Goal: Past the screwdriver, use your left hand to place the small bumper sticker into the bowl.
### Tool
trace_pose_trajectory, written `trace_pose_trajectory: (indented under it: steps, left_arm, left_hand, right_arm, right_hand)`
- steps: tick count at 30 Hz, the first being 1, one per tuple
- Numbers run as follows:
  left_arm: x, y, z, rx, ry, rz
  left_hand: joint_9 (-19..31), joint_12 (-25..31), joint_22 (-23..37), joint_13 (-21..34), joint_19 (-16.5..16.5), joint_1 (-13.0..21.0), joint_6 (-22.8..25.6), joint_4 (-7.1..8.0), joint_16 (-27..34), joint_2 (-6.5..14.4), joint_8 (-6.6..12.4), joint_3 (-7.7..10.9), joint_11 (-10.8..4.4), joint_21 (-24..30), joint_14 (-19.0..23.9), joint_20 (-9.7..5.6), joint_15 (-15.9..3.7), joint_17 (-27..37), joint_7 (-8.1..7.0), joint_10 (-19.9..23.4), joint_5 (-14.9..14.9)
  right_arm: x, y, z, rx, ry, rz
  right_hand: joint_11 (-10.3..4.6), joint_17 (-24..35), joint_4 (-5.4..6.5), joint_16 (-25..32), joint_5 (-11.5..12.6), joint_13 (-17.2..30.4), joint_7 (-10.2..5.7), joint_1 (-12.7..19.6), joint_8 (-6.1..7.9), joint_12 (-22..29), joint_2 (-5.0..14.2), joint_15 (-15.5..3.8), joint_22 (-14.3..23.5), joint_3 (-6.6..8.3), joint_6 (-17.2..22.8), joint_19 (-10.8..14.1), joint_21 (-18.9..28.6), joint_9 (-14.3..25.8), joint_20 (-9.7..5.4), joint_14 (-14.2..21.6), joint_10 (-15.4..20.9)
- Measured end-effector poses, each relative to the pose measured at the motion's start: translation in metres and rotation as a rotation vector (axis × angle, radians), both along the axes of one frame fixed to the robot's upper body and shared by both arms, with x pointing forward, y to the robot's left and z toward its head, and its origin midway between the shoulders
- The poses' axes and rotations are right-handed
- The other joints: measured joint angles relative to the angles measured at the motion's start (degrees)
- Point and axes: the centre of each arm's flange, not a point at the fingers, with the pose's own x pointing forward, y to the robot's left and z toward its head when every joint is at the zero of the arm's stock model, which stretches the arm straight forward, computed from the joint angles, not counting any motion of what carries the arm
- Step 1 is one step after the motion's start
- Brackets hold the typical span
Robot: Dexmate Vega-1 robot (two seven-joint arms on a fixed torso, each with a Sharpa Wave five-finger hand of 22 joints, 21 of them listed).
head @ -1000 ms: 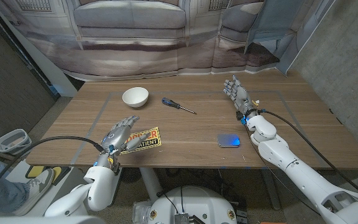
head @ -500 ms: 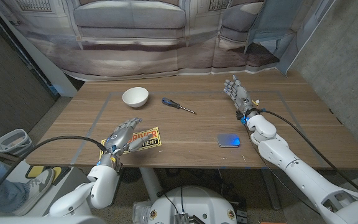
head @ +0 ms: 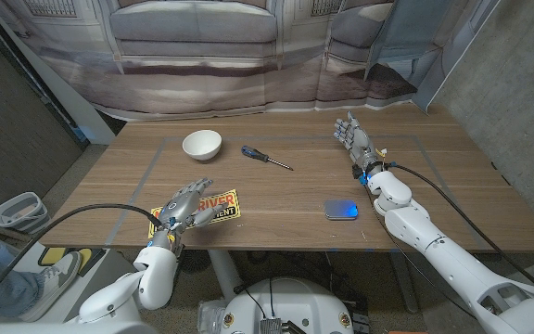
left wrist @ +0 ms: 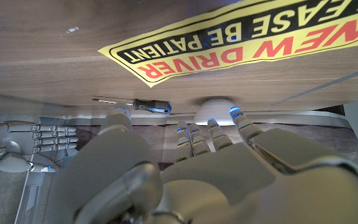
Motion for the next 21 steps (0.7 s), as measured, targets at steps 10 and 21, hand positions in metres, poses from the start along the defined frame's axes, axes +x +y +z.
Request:
trace_pose_trajectory:
  steps: [10, 21]
  left_arm:
    - [0.008, -0.002, -0.002, -0.008, 0.024, -0.011]
    - [0.015, -0.004, -0.002, -0.001, 0.061, -0.006]
  left_hand:
    - [0.0, 0.0, 0.0, 0.0, 0.0, 0.0, 0.2, 0.0, 0.0, 0.0, 0.0, 0.0, 0.2, 0.0, 0.0, 0.0, 0.0, 0.0, -0.22, 0.4, 0.4]
    - [0.0, 0.0, 0.0, 0.0, 0.3, 1.0, 2.1, -0.46, 0.0, 0.1, 0.45, 0.0, -0.18, 0.0, 1.3, -0.29, 0.21, 0.0, -0.63, 1.8, 0.4]
  right_arm:
    - [0.003, 0.001, 0.0, 0.004, 0.002, 0.001]
    - [0.005, -0.002, -0.002, 0.011, 0.006, -0.002]
  right_hand:
    - [0.0, 0.0, 0.0, 0.0, 0.0, 0.0, 0.0, 0.4, 0.0, 0.0, 0.38, 0.0, 0.0, 0.0, 0.0, 0.0, 0.0, 0.0, 0.0, 0.0, 0.0]
    - [0.0, 0.3, 0.0, 0.0, -0.5, 0.0, 0.0, 0.4, 0.0, 0.0, 0.38, 0.0, 0.0, 0.0, 0.0, 0.0, 0.0, 0.0, 0.0, 0.0, 0.0]
